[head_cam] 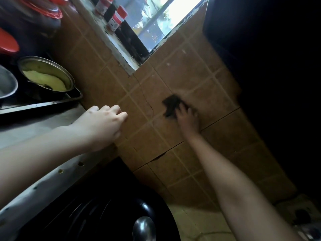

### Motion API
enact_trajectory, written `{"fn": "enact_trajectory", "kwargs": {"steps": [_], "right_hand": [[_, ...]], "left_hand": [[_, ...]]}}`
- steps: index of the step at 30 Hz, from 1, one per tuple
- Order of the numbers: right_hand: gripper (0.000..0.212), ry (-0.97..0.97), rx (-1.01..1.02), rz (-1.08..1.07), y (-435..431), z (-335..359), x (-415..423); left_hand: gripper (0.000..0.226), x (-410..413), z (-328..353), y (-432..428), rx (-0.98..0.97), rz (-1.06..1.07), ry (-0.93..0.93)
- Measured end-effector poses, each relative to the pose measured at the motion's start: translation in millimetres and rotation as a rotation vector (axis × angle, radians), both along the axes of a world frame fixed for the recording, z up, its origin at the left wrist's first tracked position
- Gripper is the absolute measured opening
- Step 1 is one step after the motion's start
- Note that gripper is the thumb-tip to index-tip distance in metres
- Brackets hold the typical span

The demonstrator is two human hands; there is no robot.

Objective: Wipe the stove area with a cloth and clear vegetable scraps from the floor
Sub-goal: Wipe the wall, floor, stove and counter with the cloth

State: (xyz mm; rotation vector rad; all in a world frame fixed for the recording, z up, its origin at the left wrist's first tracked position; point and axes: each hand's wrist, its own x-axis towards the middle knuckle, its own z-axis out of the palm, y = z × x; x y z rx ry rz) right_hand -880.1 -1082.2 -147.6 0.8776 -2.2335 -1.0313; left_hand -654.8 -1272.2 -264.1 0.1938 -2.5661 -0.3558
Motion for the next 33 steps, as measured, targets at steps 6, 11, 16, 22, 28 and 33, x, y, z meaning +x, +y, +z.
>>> {"fn": "enact_trajectory", "kwargs": {"steps": [6, 11, 16, 22, 28, 33], "right_hand": [[0.047, -0.24, 0.517, -0.064, 70, -87, 6], [0.05, -0.109, 0.309, -0.083, 91, -42, 10], [0.063, 0.078, -0.288, -0.064, 54, 23, 10], [0.057, 0.087, -0.483, -0.003, 9, -1, -5], [0.049, -0.151, 0.121, 0.075, 3, -106, -8], [0.044, -0.319, 0.621, 0.013, 38, -173, -4]], "left_hand": [[0.03, 17, -12, 3, -0.027, -0.006, -0.018], [0.031, 24, -18, 1, -0.039, 0.015, -0.071], [0.03, 27, -18, 6, -0.055, 0.01, -0.1], [0.032, 33, -28, 4, -0.03, 0.037, -0.108], [0.031, 38, -52, -1, -0.012, 0.028, -0.15], [0.032, 40, -74, -19, -0.01, 0.013, -0.187]]}}
